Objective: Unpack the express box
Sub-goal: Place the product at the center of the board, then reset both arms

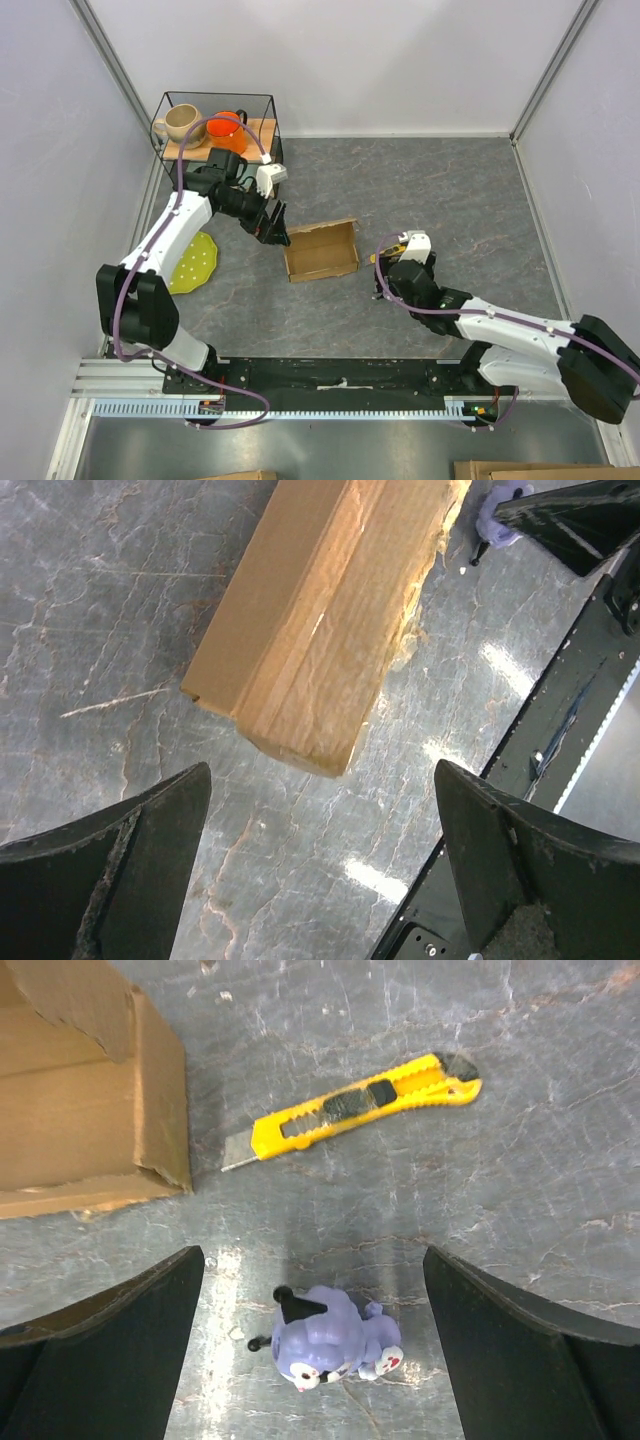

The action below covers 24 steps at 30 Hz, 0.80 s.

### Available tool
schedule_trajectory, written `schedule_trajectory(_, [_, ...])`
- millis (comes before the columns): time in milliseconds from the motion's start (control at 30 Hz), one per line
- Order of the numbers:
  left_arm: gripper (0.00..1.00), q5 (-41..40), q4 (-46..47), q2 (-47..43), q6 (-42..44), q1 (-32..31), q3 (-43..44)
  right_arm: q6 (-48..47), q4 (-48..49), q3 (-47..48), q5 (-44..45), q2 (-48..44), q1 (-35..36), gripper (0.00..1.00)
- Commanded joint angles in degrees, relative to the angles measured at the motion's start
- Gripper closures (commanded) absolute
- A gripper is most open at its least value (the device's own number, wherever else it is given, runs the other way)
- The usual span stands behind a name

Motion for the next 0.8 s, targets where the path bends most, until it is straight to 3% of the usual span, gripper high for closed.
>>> schedule_trajectory(0, [0.01,-2.61,-1.60,-4.46,-2.39,0.64,0.75,0.84,-6.30,5.77,-0.11,-6.47,-0.30,0.02])
schedule_trajectory(167, [0.01,-3.31,-3.45,-6.57,-2.84,2.31,3.03,-1.88,-16.14,17.35,1.20,-9.57,-0.21,0.02])
schedule_trajectory(367, [0.01,-3.58,-4.68,-9.99,-3.01,5.30,3.04,-6.19,-27.84,32.05,3.05,-1.22,-0.21,0.02])
schedule_trajectory(533, [0.01,-3.40,-4.51,-13.77,-3.10,6.53,0.14,-6.72,-30.06,35.05,1.65,2.12,-0.30,0.02])
schedule_trajectory(767, [0.01,-5.33,-3.36,-16.33,-4.06,7.24,-2.50,-9.09,-27.60,34.08,-1.26,-0.07,-0.38,0.02])
